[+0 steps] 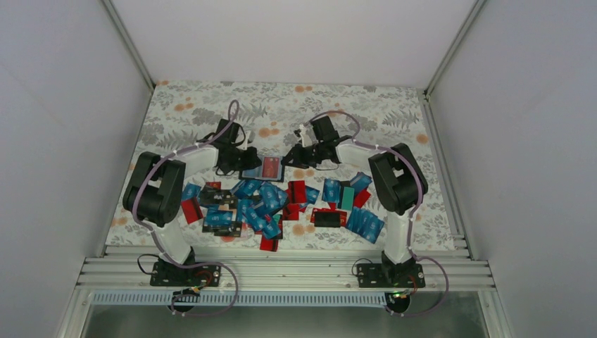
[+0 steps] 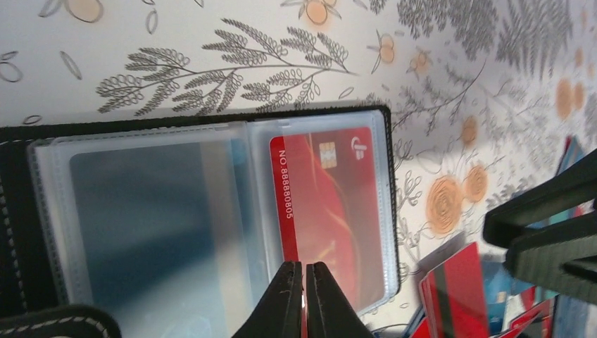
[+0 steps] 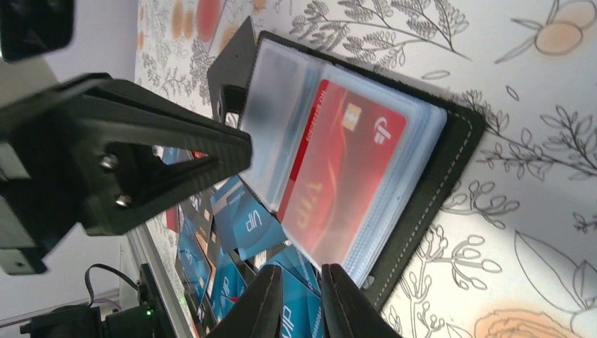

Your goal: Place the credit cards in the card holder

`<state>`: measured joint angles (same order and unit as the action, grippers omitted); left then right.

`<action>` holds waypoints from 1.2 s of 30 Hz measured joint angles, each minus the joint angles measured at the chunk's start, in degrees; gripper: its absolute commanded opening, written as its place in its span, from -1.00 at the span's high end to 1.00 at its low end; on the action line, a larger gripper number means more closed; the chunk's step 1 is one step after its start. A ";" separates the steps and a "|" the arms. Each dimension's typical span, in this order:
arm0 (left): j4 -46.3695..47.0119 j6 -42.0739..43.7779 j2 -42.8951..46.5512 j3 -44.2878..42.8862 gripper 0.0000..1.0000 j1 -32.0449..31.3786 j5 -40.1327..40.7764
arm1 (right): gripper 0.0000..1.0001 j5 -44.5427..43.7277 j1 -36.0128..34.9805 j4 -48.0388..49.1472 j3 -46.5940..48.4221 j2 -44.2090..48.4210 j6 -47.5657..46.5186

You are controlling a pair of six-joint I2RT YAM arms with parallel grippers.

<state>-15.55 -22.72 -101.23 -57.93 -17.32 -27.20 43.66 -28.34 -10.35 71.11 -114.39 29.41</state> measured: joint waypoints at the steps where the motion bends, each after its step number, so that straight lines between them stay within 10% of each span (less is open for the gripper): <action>1: -0.02 0.35 -0.44 -0.04 0.95 -0.26 0.26 | 0.67 0.13 0.00 0.17 0.37 -0.17 0.09; 36: -0.83 1.77 -7.04 -3.89 0.95 -3.37 4.68 | 0.51 2.03 0.02 0.42 2.56 -5.53 0.13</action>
<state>-16.38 -20.95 -108.27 -61.82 -20.69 -22.52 45.69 -28.32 -9.93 73.67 -119.92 29.54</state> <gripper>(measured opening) 0.025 0.233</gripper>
